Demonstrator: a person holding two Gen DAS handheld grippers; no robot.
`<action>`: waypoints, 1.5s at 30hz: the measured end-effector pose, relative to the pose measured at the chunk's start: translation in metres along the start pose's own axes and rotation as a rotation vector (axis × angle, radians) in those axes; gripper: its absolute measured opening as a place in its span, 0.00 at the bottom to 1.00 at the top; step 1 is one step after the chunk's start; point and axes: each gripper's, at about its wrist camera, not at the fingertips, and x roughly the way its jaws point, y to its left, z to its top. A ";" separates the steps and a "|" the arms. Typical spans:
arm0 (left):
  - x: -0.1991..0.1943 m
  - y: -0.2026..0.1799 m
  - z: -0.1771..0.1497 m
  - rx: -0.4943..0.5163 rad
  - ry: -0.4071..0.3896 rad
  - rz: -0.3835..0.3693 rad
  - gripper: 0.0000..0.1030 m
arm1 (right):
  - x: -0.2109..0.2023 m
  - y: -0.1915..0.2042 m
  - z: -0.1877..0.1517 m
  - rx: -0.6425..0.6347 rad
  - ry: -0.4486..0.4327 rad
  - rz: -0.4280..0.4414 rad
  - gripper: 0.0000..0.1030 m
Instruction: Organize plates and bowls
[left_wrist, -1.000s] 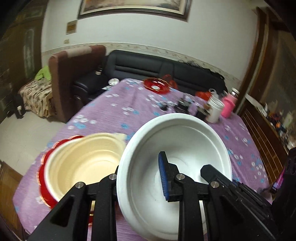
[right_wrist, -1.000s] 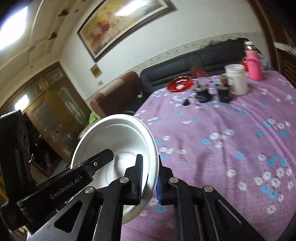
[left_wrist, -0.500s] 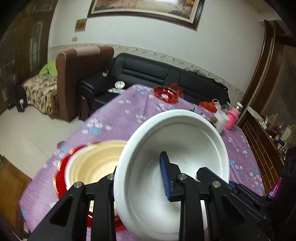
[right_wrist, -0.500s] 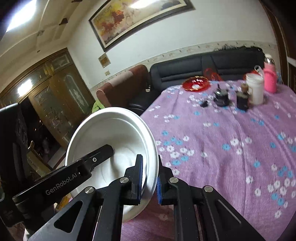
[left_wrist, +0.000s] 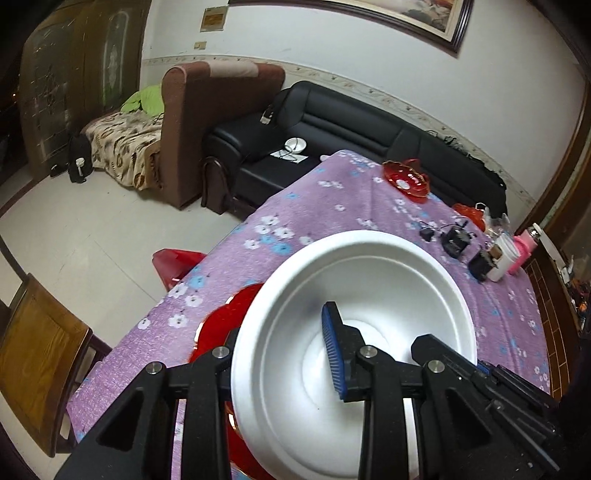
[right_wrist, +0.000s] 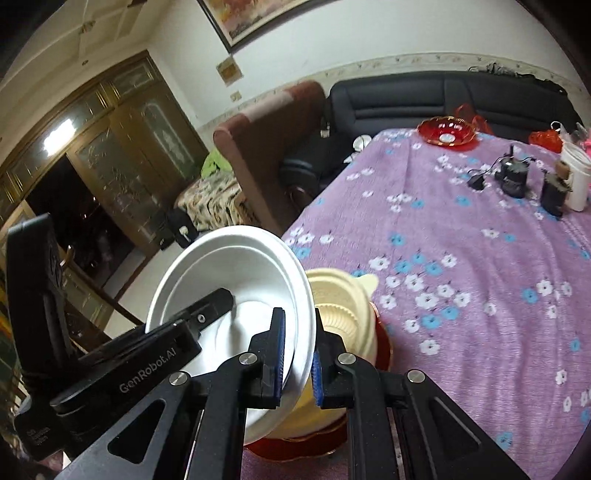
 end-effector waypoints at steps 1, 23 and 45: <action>0.001 0.002 0.000 0.001 0.001 0.005 0.31 | 0.005 0.002 -0.001 -0.008 0.009 -0.008 0.13; -0.027 0.029 0.003 -0.051 -0.110 0.020 0.74 | 0.017 0.024 -0.004 -0.190 -0.135 -0.212 0.62; -0.100 0.012 -0.044 -0.065 -0.420 0.182 1.00 | -0.065 -0.013 -0.051 0.012 -0.264 -0.154 0.80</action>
